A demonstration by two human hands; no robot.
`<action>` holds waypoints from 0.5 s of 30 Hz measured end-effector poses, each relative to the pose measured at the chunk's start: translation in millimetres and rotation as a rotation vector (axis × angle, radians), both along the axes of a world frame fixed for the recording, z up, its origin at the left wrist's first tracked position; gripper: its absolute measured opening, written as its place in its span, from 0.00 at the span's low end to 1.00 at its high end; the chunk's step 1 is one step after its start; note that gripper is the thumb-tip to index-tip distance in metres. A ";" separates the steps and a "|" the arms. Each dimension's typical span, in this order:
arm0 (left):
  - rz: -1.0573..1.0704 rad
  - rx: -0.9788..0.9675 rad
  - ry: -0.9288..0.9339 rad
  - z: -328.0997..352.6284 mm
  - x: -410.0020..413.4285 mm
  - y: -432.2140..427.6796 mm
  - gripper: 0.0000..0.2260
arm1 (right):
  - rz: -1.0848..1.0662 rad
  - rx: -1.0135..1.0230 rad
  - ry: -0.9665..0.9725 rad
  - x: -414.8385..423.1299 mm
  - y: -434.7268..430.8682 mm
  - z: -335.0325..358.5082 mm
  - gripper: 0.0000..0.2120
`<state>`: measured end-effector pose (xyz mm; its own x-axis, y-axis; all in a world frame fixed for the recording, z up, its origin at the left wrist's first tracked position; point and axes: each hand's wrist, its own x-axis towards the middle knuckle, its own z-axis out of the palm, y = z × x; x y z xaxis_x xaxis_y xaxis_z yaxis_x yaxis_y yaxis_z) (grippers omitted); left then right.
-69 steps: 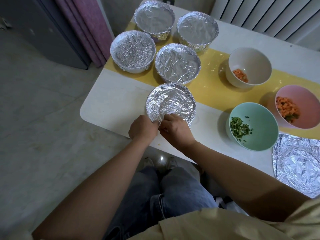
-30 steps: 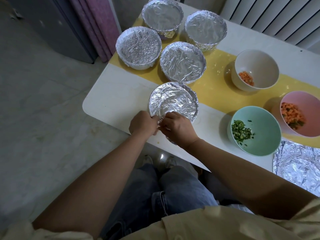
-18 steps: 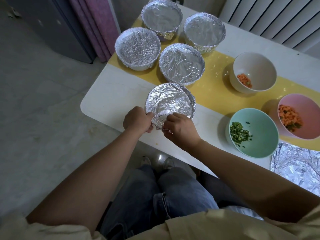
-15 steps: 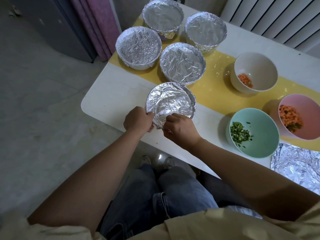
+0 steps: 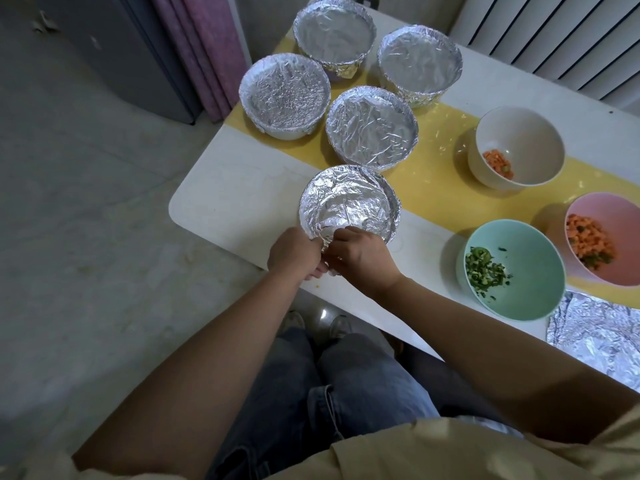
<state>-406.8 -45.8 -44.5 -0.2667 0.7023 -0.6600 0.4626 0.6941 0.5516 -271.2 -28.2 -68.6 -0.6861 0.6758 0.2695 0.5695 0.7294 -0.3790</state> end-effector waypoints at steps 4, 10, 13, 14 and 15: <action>0.012 0.015 0.003 0.6 -1.8 -2.4 0.16 | 0.000 -0.026 -0.011 2.8 0.8 -2.3 0.11; -0.008 0.021 0.034 0.7 -1.0 3.2 0.17 | -0.031 -0.040 0.021 -0.4 -0.5 -1.8 0.14; -0.028 0.018 0.089 3.5 -5.5 6.7 0.15 | 0.003 -0.067 0.043 10.4 0.5 0.5 0.18; -0.033 0.018 0.081 4.4 -7.5 7.5 0.15 | 0.002 -0.074 0.030 15.7 0.3 0.3 0.18; -0.036 0.016 0.063 5.2 -9.4 8.0 0.16 | -0.005 -0.074 0.015 20.6 0.0 -0.4 0.17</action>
